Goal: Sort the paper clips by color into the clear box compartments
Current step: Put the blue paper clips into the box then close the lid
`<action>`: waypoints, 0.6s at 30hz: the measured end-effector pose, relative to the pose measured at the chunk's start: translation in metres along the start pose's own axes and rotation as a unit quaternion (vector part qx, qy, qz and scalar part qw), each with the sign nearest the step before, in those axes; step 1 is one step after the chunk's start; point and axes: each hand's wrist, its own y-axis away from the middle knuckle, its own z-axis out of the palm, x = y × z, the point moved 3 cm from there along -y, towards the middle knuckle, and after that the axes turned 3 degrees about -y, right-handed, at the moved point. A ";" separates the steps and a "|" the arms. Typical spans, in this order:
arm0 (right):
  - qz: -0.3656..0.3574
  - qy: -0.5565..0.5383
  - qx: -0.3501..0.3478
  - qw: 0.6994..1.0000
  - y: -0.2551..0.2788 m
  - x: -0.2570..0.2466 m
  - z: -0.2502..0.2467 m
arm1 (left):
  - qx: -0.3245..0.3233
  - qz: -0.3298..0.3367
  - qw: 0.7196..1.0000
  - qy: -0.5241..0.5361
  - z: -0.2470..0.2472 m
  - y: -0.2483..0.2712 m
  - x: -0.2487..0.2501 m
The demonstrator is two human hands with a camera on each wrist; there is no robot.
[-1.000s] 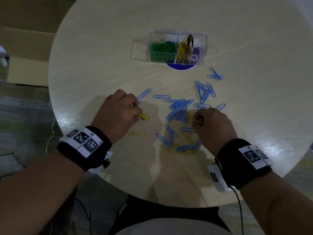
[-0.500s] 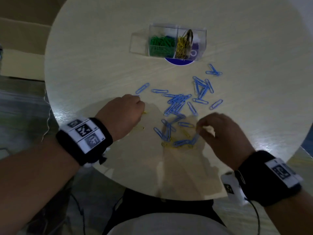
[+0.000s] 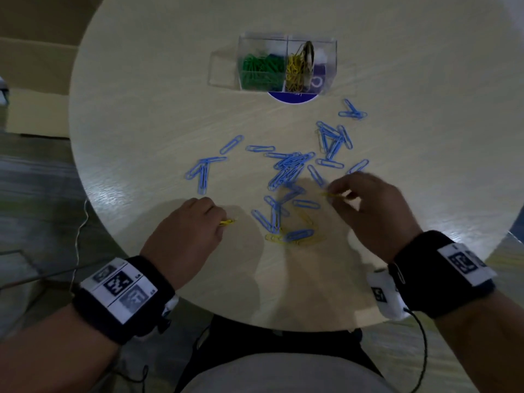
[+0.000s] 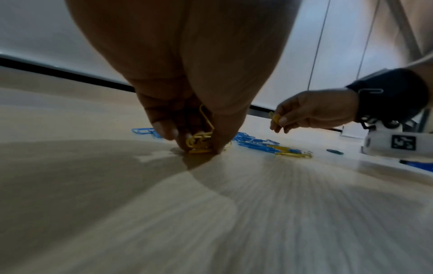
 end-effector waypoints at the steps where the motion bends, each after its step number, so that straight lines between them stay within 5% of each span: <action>1: -0.012 -0.016 -0.036 0.999 0.001 -0.007 0.006 | -0.011 -0.006 1.000 -0.021 -0.001 -0.001 0.004; 4: -0.042 0.000 -0.113 0.993 0.002 -0.013 0.027 | -0.045 -0.021 0.996 -0.069 -0.004 -0.006 0.013; 9: 0.019 0.007 -0.029 0.999 -0.011 -0.002 0.017 | -0.041 -0.027 0.998 -0.050 -0.013 -0.031 0.010; 12: -0.002 -0.019 -0.049 0.999 0.004 -0.006 0.005 | 0.016 0.042 0.998 0.036 -0.020 -0.037 0.031; 15: -0.053 -0.030 -0.119 0.991 0.028 -0.014 0.014 | 0.007 0.134 0.988 0.077 -0.011 -0.036 0.053; 18: -0.056 -0.019 -0.136 0.989 0.028 -0.012 0.027 | -0.001 0.151 0.986 0.068 0.003 -0.034 0.049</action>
